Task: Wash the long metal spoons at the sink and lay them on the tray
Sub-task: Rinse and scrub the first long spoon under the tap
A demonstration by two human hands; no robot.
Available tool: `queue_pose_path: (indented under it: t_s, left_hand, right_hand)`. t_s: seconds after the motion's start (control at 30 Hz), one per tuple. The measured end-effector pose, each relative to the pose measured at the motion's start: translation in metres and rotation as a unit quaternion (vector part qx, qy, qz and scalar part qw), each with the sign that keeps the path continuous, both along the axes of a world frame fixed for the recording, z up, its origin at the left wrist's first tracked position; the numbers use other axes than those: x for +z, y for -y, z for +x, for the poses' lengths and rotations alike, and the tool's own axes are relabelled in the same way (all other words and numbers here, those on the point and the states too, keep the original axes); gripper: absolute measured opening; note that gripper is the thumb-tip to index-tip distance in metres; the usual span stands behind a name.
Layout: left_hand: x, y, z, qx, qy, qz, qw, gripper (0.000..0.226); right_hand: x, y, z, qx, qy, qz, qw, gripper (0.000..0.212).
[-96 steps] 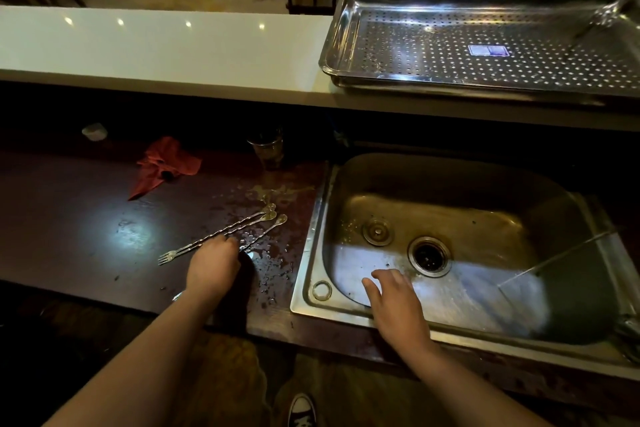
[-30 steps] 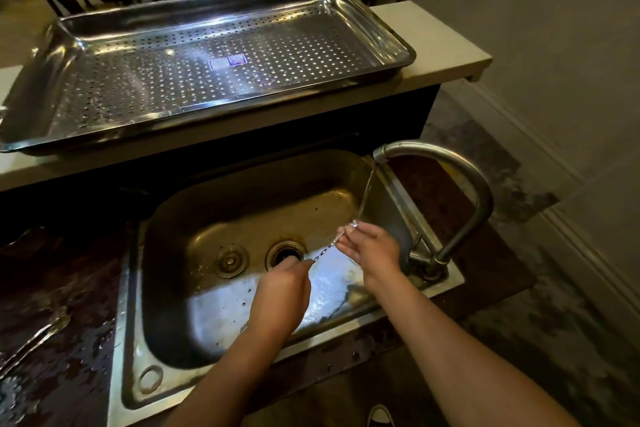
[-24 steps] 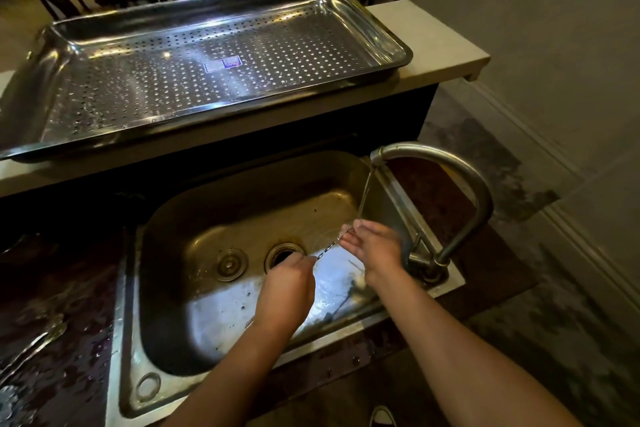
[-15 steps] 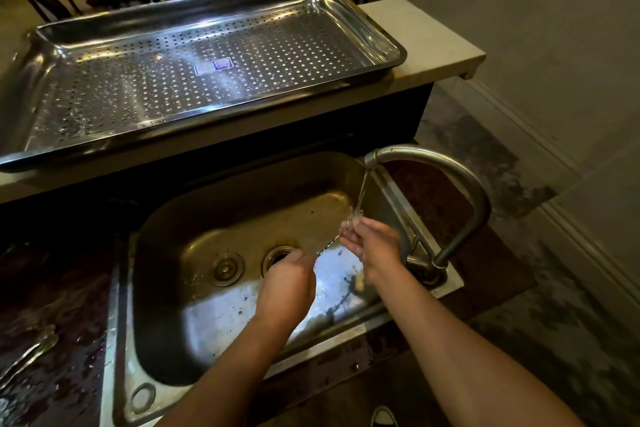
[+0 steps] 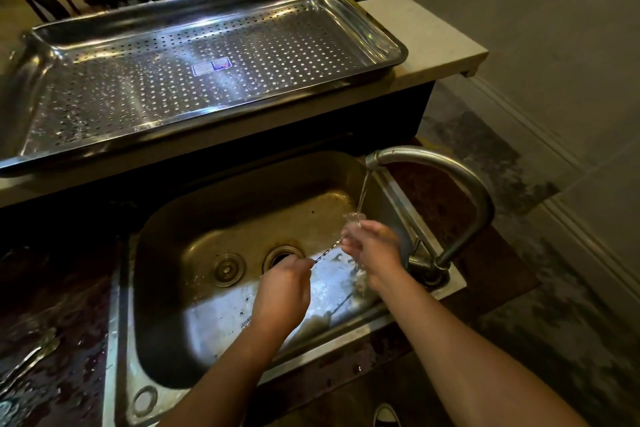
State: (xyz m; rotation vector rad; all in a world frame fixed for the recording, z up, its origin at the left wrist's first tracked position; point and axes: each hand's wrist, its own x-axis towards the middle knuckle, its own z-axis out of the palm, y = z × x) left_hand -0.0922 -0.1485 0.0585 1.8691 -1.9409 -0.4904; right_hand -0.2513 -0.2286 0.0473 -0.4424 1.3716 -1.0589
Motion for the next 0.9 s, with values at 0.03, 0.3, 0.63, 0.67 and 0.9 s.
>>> queue_pose_path:
  t_s: [0.03, 0.3, 0.63, 0.67, 0.9]
  left_hand:
    - [-0.002, 0.0, 0.0, 0.003, -0.009, -0.001, 1.0, 0.024]
    - [-0.014, 0.007, 0.0, 0.06, -0.103, 0.021, 0.993, 0.02]
    - [-0.013, 0.027, -0.023, 0.172, -0.363, 0.132, 0.906, 0.016]
    - [-0.012, 0.029, -0.026, 0.178, -0.38, 0.137, 0.897, 0.016]
    - [-0.013, 0.038, -0.034, 0.185, -0.432, 0.146, 0.87, 0.011]
  right_hand:
    - [0.001, 0.001, 0.0, -0.005, -0.011, 0.002, 1.0, 0.006]
    - [0.009, 0.0, 0.006, 0.023, -0.009, -0.034, 0.999, 0.01]
    - [0.018, 0.005, 0.007, 0.055, -0.043, -0.059, 0.996, 0.022]
    - [0.019, 0.008, 0.004, 0.041, -0.032, -0.064, 0.997, 0.017]
    - [0.012, -0.001, 0.001, 0.14, -0.071, -0.076, 0.985, 0.01]
